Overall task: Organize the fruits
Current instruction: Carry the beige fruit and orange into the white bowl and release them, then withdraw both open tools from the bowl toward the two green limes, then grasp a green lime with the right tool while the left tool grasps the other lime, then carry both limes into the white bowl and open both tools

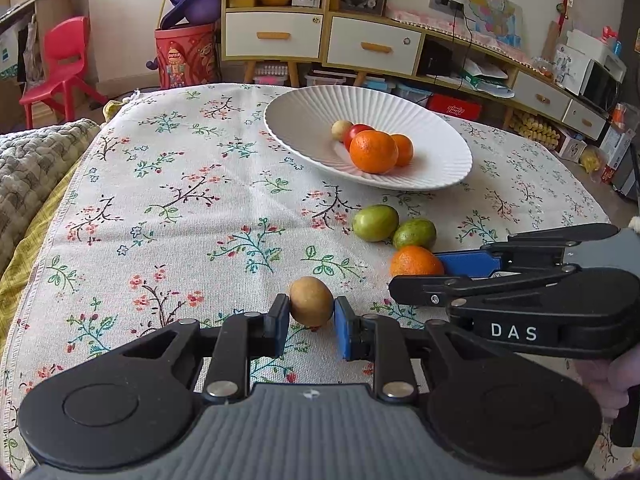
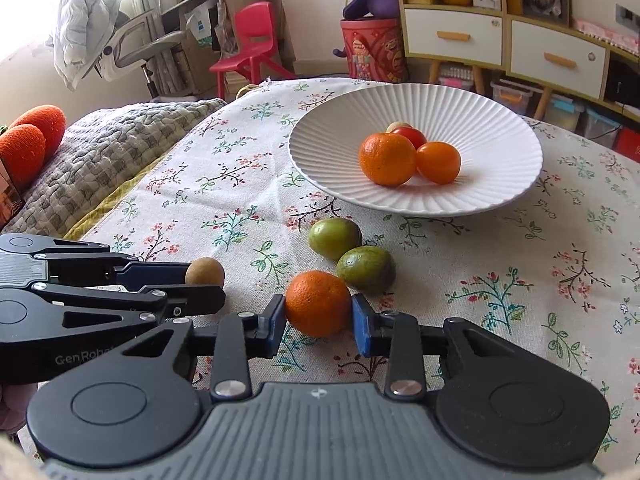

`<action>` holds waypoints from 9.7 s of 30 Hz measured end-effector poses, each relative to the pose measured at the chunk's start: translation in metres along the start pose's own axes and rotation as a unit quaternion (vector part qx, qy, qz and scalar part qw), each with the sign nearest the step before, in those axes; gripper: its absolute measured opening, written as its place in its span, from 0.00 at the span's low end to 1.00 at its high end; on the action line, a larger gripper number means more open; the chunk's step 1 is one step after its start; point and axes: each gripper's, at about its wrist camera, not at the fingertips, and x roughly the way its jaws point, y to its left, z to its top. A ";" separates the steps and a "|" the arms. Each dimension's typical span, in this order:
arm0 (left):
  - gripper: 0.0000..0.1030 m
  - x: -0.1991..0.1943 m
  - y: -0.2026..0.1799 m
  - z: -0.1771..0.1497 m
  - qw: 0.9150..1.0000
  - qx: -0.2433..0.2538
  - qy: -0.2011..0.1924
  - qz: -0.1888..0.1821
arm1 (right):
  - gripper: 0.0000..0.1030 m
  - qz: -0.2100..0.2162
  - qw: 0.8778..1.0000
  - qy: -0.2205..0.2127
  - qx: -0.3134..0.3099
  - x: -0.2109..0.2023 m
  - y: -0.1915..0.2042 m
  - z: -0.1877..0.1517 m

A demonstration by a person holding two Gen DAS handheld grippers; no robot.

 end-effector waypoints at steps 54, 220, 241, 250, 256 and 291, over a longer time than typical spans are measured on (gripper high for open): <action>0.07 0.078 -0.017 0.103 0.999 0.021 -0.038 0.008 | 0.30 -0.101 0.993 -0.066 -0.009 0.009 -0.073 0.056; 0.09 0.041 -0.048 0.041 0.998 0.042 0.008 -0.035 | 0.24 -0.091 0.995 -0.046 -0.011 -0.021 -0.058 -0.001; 0.10 0.049 -0.049 0.036 0.998 0.058 0.017 -0.031 | 0.24 -0.092 0.995 -0.043 -0.013 -0.020 -0.057 -0.002; 0.09 0.036 -0.049 0.040 0.998 0.057 -0.004 -0.040 | 0.24 -0.089 0.995 -0.053 -0.011 -0.024 -0.057 0.001; 0.09 0.021 -0.044 0.051 0.998 0.049 -0.028 -0.041 | 0.24 -0.084 0.994 -0.070 -0.008 -0.030 -0.054 0.009; 0.13 0.051 -0.037 0.087 0.998 0.034 -0.048 0.007 | 0.28 -0.119 0.989 -0.083 -0.002 -0.003 -0.065 0.045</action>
